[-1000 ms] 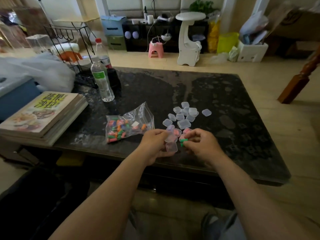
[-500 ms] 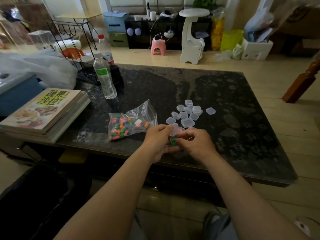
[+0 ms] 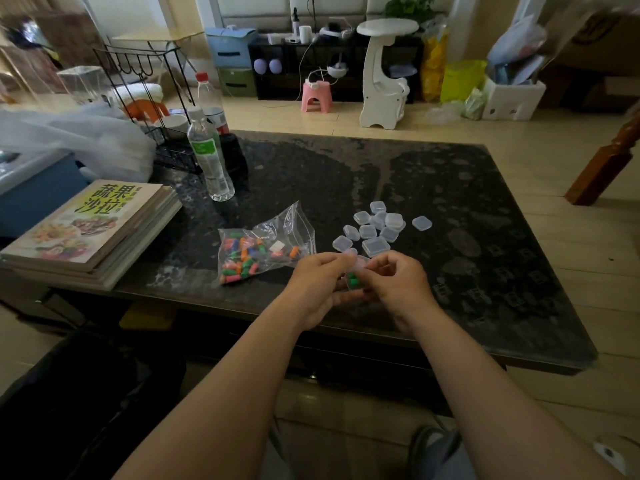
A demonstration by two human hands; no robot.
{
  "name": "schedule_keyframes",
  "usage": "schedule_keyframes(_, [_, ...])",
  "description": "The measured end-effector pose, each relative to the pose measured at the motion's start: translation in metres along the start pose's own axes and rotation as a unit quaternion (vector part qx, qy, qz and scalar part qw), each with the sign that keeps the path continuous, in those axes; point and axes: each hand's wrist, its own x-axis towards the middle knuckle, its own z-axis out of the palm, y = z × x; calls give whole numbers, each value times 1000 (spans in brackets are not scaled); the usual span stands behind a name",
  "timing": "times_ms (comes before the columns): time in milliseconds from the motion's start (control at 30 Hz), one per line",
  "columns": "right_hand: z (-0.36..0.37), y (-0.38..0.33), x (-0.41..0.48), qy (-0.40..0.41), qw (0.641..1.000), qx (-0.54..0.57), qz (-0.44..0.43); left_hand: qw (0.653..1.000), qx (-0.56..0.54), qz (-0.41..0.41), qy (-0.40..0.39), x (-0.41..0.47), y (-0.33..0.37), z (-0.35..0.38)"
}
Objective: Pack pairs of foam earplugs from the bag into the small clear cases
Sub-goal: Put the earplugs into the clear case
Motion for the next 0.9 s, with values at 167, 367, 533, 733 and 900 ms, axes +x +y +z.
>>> schedule_keyframes(167, [1,-4,0,-5,999,46,21,1000,-7,13,12,1,0,-1])
schedule_keyframes(367, [2,-7,-1,-3,997,61,42,999,-19,13,32,3,0,-1])
schedule_keyframes(533, [6,-8,-2,1,998,40,41,999,-19,11,46,5,-3,0])
schedule_keyframes(733, [5,-10,-1,-4,997,63,46,998,-26,14,57,9,-3,-2])
schedule_keyframes(900, [4,-14,1,-20,989,112,94,997,-32,26,61,13,-5,-5])
